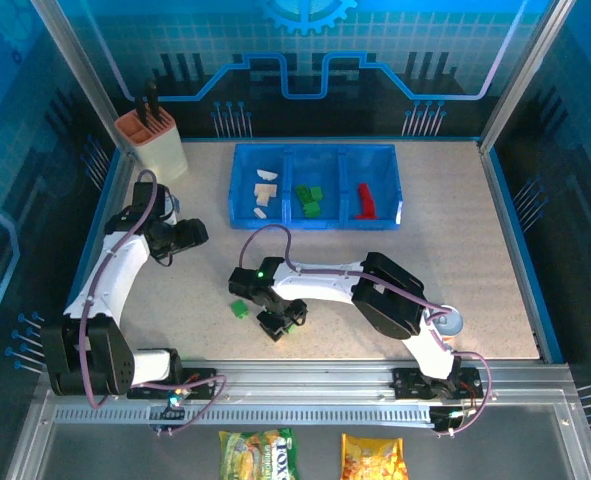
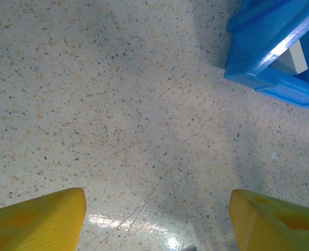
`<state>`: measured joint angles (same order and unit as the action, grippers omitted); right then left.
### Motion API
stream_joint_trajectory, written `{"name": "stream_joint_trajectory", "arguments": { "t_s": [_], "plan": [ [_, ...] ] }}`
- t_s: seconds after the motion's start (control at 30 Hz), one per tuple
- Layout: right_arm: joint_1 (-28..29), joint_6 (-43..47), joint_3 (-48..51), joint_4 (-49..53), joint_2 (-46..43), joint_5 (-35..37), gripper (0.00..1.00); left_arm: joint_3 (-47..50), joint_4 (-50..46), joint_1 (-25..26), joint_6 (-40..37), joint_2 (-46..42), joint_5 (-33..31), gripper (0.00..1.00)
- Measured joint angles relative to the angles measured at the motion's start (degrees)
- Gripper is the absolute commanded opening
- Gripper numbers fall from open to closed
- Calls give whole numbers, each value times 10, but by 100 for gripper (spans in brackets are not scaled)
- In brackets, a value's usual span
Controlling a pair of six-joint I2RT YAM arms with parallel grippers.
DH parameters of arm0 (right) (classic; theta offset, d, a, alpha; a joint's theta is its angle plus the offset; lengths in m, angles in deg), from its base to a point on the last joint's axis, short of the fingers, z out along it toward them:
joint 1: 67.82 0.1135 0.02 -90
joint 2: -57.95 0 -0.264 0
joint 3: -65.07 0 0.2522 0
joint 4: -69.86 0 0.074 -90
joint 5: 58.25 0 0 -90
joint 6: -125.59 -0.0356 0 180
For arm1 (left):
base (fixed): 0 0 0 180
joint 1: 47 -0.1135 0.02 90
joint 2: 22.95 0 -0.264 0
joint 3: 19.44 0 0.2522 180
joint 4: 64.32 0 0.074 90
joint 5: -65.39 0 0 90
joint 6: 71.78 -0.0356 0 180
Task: Sort the legos into containers by color
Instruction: Pick up the lego from the bottom-center of the table.
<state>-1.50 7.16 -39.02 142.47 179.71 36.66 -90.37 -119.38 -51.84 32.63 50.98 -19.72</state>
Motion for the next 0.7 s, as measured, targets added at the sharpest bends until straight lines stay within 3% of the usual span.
{"name": "stream_joint_trajectory", "arguments": {
  "t_s": [0.7],
  "plan": [
    [0, 1, 0, 0, 0, -5, 42, 0, 0, 0, 0, 0, 0, 74]
  ]
}}
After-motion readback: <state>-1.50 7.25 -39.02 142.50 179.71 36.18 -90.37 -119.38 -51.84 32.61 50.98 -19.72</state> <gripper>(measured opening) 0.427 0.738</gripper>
